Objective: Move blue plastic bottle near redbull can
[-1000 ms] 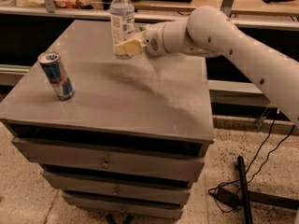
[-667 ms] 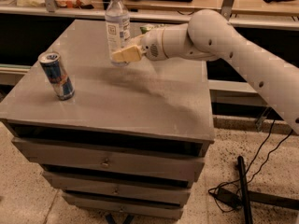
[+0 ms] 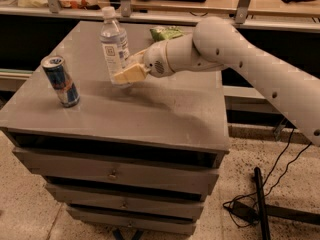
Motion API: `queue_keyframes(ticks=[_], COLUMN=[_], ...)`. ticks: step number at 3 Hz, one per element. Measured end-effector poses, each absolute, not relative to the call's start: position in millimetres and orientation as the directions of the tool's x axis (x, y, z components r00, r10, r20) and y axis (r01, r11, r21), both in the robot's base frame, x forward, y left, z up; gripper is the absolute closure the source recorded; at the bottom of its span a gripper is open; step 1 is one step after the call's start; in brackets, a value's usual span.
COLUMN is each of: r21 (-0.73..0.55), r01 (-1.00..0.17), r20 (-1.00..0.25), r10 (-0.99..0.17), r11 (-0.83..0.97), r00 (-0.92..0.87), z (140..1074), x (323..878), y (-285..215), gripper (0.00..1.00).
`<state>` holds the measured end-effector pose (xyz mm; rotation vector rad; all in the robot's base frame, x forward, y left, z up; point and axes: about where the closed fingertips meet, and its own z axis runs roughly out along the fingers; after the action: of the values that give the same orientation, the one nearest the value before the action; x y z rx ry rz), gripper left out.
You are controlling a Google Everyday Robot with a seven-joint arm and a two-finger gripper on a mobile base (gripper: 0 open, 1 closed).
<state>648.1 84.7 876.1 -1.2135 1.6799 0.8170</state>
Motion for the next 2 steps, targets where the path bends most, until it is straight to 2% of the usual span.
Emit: queue_keyframes(ticks=[2], r21=[-0.008], r01=[-0.938], r20=[-0.922], r10=[-0.366], r11=[0.346], r00=[-0.127], z=[862.9], x=[622.4], y=[135.0], gripper=[1.0])
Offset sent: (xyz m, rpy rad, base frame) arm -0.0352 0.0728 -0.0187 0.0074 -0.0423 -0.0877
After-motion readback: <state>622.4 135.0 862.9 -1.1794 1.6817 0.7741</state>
